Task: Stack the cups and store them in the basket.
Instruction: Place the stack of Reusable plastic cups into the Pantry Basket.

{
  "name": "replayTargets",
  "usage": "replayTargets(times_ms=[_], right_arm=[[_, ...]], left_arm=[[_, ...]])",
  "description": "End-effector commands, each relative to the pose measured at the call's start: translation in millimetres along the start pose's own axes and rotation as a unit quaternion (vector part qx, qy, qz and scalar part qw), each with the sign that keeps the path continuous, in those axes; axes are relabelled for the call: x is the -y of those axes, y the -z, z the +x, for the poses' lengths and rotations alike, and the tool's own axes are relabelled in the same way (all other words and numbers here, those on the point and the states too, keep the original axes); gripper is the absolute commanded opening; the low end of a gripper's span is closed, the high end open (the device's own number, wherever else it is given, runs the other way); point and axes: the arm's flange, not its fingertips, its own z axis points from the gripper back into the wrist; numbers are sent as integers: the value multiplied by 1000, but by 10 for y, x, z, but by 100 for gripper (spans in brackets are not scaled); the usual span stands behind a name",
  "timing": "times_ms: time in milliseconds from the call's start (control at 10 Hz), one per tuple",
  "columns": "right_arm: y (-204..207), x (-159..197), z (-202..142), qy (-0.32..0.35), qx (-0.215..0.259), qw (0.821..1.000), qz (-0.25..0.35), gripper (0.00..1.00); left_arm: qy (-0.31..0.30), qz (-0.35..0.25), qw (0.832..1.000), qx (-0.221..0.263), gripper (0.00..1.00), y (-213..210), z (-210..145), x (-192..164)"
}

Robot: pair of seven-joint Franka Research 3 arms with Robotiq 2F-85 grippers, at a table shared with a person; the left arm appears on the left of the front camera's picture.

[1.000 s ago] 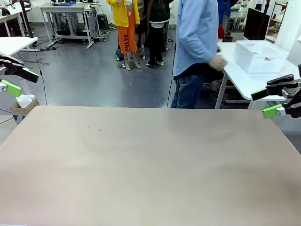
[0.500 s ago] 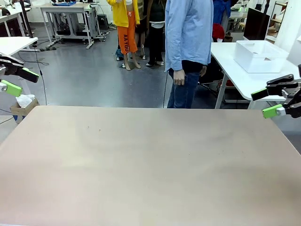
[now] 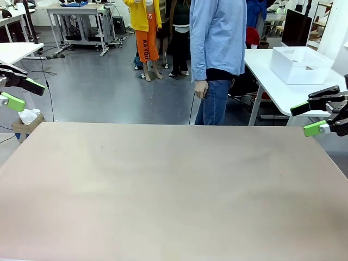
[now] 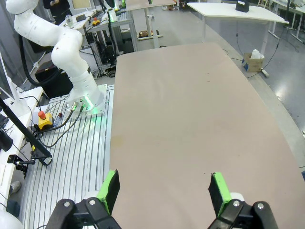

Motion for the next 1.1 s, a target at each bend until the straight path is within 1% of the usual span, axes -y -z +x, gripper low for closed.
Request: replayTargets(times_ms=[0,1000], right_arm=[[-9,10,23,-4,9,1000,2,100],[-9,10,23,-4,9,1000,2,100]], left_arm=[[6,-3,1000,6,100,-12,13,3],[6,-3,1000,6,100,-12,13,3]])
